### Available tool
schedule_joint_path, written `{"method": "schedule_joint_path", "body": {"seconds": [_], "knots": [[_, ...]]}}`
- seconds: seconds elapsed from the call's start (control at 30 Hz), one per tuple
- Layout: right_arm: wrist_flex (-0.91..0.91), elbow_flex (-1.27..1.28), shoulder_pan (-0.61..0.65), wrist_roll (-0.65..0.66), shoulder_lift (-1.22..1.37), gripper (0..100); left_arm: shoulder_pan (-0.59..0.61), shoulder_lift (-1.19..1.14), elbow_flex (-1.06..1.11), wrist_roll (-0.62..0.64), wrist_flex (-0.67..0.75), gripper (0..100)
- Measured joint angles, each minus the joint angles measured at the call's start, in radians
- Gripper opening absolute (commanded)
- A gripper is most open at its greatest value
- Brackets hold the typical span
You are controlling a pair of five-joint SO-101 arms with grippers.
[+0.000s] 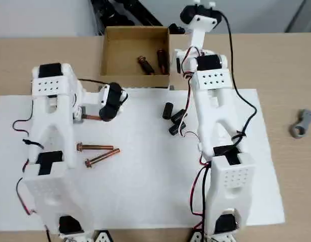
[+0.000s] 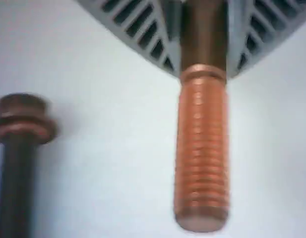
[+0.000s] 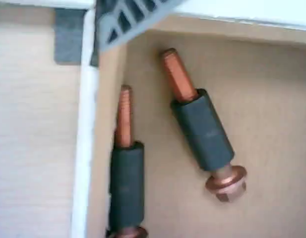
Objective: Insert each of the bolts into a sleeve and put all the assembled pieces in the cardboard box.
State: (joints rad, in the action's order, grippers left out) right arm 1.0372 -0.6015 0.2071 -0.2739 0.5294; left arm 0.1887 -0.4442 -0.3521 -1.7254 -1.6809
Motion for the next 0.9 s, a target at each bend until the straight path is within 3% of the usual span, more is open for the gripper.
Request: {"method": "schedule_joint_path", "body": {"seconds": [0.17,0.4,0.6,0.77,0.9], "knots": [[0.0,0.0,0.002,0.0,0.0,18.8,0.0,-0.005,-0.002,-0.028,0.035,1],[0.0,0.0,0.002,0.0,0.0,18.8,-0.002,-0.055,-0.009,-0.034,0.038,14],[0.0,0.0,0.002,0.0,0.0,18.8,-0.003,-0.057,-0.011,-0.029,0.043,15],[0.0,0.0,0.002,0.0,0.0,18.8,-0.008,-0.058,-0.051,0.112,0.069,18],[0.0,0.0,0.002,0.0,0.0,18.8,-0.014,-0.058,-0.089,0.376,0.071,18]]}}
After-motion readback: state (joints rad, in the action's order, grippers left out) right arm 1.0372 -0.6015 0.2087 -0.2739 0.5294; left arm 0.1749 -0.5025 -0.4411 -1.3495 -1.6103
